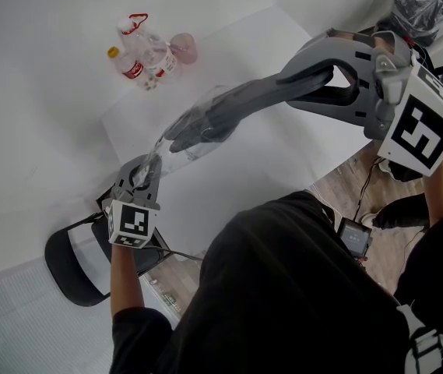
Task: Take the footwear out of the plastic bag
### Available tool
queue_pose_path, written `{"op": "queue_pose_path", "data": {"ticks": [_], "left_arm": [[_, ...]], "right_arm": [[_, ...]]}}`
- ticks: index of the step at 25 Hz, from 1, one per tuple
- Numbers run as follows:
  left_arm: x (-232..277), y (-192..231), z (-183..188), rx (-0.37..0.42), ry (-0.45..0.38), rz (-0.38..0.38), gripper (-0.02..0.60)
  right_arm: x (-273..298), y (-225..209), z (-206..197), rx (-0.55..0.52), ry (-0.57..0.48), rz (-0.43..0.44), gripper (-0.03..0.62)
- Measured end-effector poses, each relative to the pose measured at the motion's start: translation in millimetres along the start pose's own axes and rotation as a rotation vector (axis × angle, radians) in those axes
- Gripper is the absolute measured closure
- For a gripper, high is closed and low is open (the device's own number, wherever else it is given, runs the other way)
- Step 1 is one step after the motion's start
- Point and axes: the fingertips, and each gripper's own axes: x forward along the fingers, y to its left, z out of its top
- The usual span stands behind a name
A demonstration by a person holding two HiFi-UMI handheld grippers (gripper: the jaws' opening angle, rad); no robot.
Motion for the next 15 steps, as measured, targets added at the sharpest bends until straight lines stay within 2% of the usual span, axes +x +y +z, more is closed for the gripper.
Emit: {"op": "queue_pose_path", "data": {"ticks": [9,15], "left_arm": [[0.1,5.2,-14.8,-0.008,-0.002,0.006,0.557],[-3.4,4.0,-11.2,-0.043,0.001,0.007,0.557]], "right_arm": [[-0.9,-2.6,1.5,-0.003,0.013,-0.018,0.514],[-20.6,-9.0,-5.7,0.021,0.030,-0.043,0.514]]}}
